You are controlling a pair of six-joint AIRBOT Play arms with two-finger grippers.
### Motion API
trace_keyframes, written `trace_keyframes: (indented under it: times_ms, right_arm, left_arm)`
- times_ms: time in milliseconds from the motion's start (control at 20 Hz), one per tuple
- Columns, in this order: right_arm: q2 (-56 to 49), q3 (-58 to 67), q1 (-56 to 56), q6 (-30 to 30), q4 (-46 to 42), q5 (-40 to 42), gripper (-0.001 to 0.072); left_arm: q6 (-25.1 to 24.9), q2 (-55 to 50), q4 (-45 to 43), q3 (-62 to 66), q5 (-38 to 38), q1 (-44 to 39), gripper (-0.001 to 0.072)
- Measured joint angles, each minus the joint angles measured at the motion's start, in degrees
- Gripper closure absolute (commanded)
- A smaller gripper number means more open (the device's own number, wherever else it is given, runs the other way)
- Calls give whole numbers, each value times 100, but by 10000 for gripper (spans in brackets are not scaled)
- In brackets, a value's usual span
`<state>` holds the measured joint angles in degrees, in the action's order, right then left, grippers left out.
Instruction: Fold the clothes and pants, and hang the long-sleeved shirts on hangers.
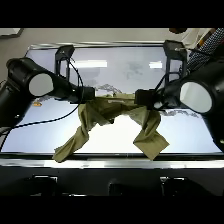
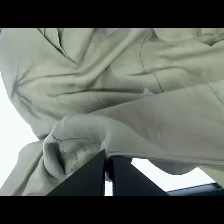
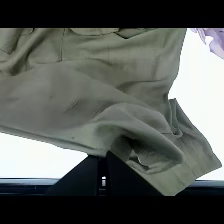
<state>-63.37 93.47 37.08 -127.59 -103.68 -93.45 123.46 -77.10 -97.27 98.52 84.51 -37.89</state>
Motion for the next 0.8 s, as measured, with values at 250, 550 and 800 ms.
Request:
trace_keyframes:
  times_ms: [250, 550, 800]
  right_arm:
    - [-11, 345, 0, 136, 31, -245, 684]
    - [-13, 1622, 0, 459, -138, -750, 684]
    - [9, 2391, 0, 671, -214, -857, 684]
  left_arm:
    - [31, 50, -120, 339, 42, 33, 689]
    - [-57, 188, 122, 1311, 341, 37, 689]
    - [-245, 417, 446, 1851, 413, 39, 690]
